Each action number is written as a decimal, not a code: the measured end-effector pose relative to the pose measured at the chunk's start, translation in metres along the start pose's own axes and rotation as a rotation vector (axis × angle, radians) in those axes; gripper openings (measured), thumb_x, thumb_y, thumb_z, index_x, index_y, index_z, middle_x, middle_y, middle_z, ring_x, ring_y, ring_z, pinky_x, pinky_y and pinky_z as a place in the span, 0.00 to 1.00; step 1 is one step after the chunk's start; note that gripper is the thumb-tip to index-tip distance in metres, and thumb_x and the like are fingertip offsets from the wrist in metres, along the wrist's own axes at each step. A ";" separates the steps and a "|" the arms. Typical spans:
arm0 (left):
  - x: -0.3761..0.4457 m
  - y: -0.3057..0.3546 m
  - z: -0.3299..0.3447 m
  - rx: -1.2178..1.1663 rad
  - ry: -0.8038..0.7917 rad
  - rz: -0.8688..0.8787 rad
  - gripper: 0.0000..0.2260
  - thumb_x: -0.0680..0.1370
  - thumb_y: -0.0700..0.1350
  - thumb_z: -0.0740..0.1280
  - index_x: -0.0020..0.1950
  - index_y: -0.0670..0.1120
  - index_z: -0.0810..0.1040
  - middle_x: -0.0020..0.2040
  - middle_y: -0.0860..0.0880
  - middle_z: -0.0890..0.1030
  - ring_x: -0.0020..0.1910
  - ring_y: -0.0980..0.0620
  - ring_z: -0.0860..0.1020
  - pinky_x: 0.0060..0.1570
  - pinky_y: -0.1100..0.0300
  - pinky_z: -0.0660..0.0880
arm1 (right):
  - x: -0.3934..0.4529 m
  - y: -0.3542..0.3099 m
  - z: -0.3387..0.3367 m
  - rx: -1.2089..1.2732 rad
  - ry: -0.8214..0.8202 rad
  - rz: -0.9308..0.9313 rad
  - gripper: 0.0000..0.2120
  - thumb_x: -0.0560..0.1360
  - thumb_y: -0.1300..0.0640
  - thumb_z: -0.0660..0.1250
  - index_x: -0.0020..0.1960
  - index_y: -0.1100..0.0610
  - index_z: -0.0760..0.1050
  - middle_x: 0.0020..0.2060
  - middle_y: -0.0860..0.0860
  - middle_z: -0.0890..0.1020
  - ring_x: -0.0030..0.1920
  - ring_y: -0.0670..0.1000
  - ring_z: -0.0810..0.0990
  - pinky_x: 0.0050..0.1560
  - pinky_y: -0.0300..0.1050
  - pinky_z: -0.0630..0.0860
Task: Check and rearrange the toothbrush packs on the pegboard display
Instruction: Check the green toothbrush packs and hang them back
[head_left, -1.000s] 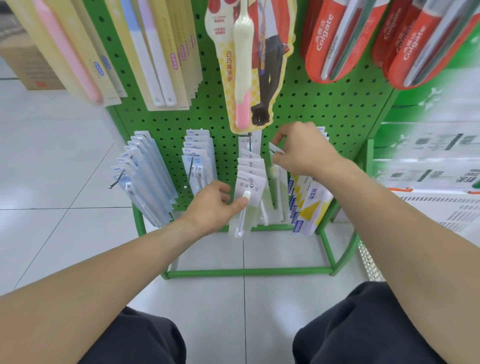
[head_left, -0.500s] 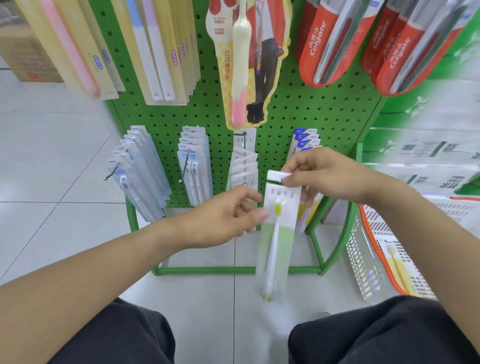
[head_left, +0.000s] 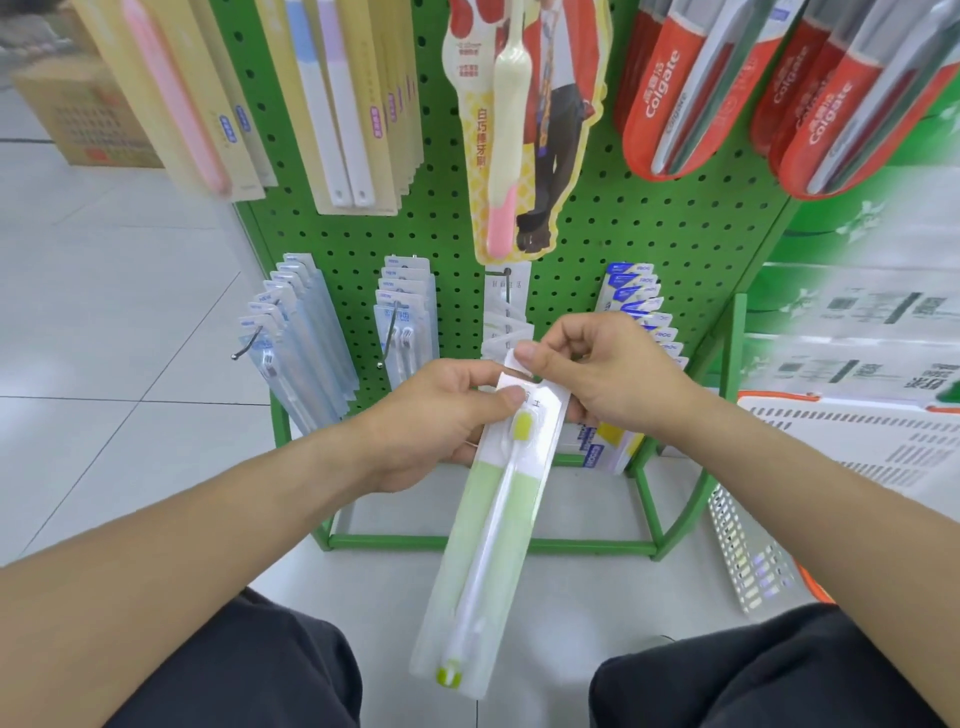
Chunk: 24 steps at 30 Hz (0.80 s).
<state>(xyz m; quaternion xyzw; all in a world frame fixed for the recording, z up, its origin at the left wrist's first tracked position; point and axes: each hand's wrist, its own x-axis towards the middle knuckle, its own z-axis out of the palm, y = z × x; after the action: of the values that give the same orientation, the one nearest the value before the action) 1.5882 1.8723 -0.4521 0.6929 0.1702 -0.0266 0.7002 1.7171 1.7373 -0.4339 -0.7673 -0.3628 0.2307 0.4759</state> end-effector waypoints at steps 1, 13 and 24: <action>-0.001 0.002 -0.003 -0.039 -0.016 -0.032 0.08 0.82 0.41 0.65 0.58 0.43 0.81 0.50 0.42 0.86 0.40 0.51 0.84 0.43 0.57 0.83 | 0.001 0.001 0.001 0.033 0.000 0.025 0.13 0.78 0.52 0.70 0.43 0.62 0.78 0.22 0.48 0.77 0.20 0.47 0.72 0.21 0.39 0.70; -0.006 0.001 -0.011 -0.124 0.246 -0.114 0.08 0.80 0.38 0.68 0.58 0.37 0.81 0.46 0.41 0.85 0.38 0.48 0.83 0.39 0.57 0.82 | 0.002 0.002 0.014 -0.459 0.060 -0.302 0.05 0.73 0.56 0.75 0.40 0.52 0.81 0.31 0.43 0.79 0.33 0.40 0.76 0.36 0.30 0.72; -0.008 0.008 -0.008 -0.215 0.278 -0.051 0.10 0.83 0.37 0.62 0.59 0.35 0.80 0.52 0.36 0.85 0.45 0.44 0.84 0.50 0.50 0.83 | -0.006 -0.001 0.035 -0.437 0.014 -0.303 0.09 0.74 0.53 0.70 0.50 0.52 0.72 0.28 0.45 0.78 0.33 0.42 0.77 0.36 0.38 0.71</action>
<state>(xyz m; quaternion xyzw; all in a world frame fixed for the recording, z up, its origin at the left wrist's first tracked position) 1.5814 1.8784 -0.4421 0.6066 0.2850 0.0700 0.7389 1.6882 1.7530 -0.4485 -0.7903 -0.5115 0.0675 0.3306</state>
